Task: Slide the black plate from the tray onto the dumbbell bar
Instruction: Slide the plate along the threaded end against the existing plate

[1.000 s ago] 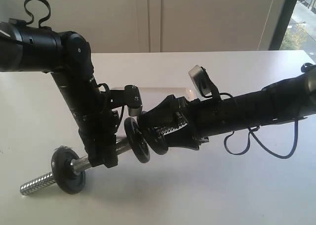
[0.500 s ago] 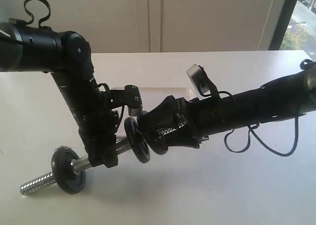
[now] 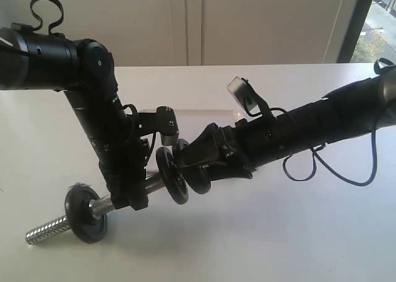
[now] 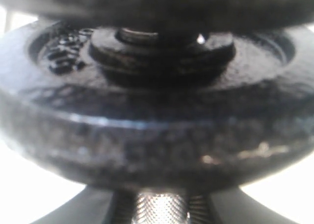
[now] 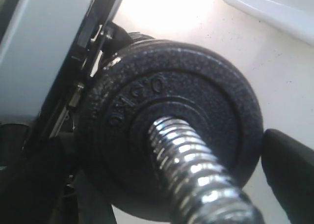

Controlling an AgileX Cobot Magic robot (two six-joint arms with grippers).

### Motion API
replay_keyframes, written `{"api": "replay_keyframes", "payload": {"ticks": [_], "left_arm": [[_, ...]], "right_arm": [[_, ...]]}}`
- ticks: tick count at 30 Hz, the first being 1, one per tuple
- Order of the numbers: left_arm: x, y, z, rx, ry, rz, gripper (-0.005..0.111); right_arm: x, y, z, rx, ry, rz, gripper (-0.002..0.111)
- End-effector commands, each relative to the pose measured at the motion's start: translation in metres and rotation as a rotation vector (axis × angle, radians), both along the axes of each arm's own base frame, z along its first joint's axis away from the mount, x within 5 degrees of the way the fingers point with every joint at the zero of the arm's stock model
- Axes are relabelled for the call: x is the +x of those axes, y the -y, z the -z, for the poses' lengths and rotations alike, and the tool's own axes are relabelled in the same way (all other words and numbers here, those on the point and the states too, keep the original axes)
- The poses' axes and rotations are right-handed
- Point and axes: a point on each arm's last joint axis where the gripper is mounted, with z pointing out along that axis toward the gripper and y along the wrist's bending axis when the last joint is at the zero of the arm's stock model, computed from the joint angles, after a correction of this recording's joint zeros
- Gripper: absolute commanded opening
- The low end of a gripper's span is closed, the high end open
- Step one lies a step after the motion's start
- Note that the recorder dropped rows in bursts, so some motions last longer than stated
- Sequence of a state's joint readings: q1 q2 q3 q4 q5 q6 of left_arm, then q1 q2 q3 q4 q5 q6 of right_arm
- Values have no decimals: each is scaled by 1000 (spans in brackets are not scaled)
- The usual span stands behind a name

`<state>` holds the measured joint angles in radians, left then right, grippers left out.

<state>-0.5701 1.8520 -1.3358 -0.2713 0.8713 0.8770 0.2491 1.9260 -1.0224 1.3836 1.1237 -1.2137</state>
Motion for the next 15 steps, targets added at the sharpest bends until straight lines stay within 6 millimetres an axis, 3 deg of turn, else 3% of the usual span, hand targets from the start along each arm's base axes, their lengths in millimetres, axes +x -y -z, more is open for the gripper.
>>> {"api": "replay_keyframes", "payload": {"ticks": [1,15], "left_arm": [[-5,5,-25,-96,-5,-34,0],[-5,5,-25,-96,-5,-34,0]], "right_arm": [[-2,-3,-17,83,11,-59,105],[4,11,-17,70,26,-34,105]]}}
